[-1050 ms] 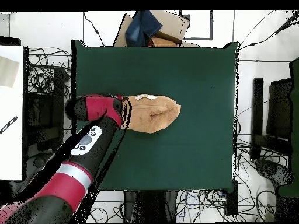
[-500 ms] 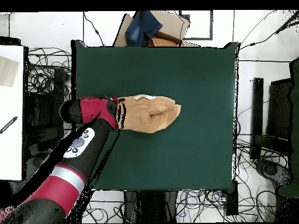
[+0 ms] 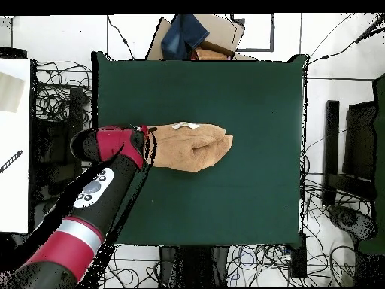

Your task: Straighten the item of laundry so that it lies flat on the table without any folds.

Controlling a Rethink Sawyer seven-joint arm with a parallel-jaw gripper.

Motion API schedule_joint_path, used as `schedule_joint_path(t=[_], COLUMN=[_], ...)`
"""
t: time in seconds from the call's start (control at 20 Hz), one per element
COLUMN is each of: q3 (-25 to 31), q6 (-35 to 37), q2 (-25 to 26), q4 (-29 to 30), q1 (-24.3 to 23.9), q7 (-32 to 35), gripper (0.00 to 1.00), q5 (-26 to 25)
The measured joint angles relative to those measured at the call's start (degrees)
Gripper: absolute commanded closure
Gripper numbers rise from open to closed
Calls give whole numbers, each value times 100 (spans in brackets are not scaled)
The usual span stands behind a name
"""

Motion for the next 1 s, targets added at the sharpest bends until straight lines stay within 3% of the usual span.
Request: schedule_joint_path(t=[1.0], q3=[-38], q6=[0], q2=[58], q4=[-1], q1=[1], q7=[0], gripper=[0], q5=[54])
